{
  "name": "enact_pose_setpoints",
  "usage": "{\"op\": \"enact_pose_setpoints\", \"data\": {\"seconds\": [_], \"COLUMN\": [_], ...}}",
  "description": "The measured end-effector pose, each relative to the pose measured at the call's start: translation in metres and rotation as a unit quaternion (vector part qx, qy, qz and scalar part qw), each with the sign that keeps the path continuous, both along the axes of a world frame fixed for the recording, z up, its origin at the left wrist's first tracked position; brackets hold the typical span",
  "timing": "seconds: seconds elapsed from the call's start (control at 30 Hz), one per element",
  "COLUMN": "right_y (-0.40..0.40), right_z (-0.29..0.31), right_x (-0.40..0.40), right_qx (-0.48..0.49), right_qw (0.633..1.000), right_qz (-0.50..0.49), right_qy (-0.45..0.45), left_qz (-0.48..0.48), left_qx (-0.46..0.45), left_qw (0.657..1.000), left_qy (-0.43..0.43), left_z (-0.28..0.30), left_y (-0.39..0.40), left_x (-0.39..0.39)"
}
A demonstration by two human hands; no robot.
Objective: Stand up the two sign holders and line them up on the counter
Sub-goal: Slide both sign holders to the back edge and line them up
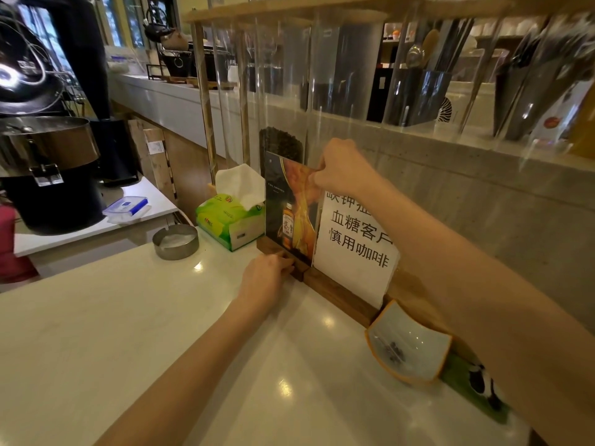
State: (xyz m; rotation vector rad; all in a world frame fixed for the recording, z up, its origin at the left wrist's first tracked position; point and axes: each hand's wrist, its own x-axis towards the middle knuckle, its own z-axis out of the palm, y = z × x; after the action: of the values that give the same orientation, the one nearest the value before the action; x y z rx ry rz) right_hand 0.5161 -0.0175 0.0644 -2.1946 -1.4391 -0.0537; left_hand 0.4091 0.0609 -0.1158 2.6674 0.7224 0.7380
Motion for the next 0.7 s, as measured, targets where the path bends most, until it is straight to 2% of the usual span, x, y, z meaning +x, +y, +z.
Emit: {"op": "enact_pose_setpoints", "data": {"seconds": [0.7], "right_y": [0.0066], "right_z": [-0.0042], "right_x": [0.0057], "right_qx": [0.0], "right_qw": [0.999], "right_qz": [-0.006], "right_qy": [-0.047], "left_qz": [0.005], "left_qx": [0.012], "left_qw": [1.0], "left_qy": [-0.007], "left_z": [-0.002], "left_y": [-0.0015], "left_x": [0.0036]}}
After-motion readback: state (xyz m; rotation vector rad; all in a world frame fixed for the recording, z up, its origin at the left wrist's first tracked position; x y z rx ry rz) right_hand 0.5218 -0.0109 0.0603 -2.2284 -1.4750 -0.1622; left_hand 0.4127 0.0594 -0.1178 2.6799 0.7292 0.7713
